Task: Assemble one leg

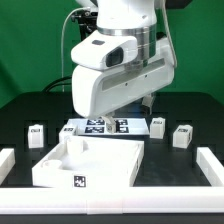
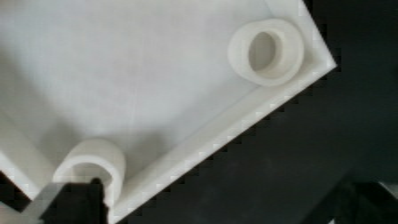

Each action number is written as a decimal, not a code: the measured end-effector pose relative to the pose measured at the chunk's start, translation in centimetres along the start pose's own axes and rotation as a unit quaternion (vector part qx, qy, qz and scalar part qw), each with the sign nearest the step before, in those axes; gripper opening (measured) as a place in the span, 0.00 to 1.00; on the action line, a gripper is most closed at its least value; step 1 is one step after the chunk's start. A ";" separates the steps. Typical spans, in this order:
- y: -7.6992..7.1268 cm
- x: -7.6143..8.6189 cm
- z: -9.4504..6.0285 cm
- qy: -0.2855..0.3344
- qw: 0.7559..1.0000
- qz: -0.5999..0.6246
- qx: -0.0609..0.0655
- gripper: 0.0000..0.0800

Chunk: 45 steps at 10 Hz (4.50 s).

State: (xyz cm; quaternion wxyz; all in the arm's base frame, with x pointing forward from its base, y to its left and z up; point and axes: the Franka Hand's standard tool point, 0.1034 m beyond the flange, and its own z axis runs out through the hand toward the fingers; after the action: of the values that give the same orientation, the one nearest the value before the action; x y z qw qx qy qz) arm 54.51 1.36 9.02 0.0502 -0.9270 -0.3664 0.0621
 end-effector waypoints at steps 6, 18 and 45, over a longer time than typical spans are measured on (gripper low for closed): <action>0.0 0.0 0.0 0.000 1.000 0.000 0.000 0.81; -2.3 -4.6 4.3 0.048 0.979 -0.172 -0.096 0.81; -3.0 -4.3 8.7 0.014 0.923 -0.379 -0.071 0.07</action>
Offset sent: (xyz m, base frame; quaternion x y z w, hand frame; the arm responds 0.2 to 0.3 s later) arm 0.0000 0.0000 0.0000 0.0000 0.0000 0.0000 1.0000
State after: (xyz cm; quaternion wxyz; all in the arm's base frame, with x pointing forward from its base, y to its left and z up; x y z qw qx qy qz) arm 48.04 0.99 1.16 0.0095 -0.7208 -0.6930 -0.0002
